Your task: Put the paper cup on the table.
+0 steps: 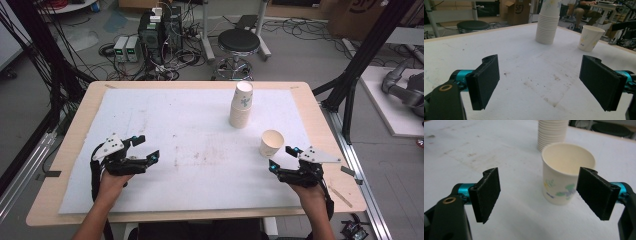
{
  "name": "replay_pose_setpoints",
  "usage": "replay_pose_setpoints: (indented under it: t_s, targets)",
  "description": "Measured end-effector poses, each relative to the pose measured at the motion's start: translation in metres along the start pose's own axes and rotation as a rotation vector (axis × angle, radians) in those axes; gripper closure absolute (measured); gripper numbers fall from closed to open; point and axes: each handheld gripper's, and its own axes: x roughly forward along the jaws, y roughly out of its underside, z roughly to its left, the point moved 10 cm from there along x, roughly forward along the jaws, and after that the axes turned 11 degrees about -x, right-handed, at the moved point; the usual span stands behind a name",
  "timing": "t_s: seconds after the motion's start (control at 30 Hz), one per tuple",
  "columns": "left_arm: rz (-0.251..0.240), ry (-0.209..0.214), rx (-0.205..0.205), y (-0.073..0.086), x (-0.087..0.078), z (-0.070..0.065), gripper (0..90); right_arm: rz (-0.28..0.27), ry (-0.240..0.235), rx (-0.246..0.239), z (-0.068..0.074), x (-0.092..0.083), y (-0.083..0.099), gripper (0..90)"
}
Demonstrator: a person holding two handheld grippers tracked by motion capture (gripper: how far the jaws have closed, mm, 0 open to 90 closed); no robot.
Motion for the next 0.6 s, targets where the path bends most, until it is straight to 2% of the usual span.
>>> replay_pose_setpoints:
  t_s: [0.07, 0.13, 0.23, 0.47, 0.6]
  targets:
    - [-0.011, 0.001, 0.000, -0.002, -0.001, 0.000, 16.6, -0.023, -0.014, -0.039, 0.008, 0.001, -0.009, 19.7]
    - [-0.012, 0.003, -0.002, -0.003, -0.001, -0.001, 16.6, -0.029, -0.020, -0.039, 0.010, 0.001, -0.011, 19.7]
    - [-0.016, 0.005, 0.005, -0.004, -0.001, -0.001, 16.6, -0.067, -0.032, -0.062, 0.015, 0.000, -0.019, 19.7]
    - [-0.023, 0.009, 0.008, -0.004, -0.005, -0.004, 16.6, -0.102, -0.044, -0.067, 0.018, -0.004, -0.024, 19.7]
    - [-0.017, 0.009, 0.015, -0.001, -0.008, -0.007, 16.6, -0.092, -0.047, -0.073, 0.021, -0.002, -0.023, 19.7]
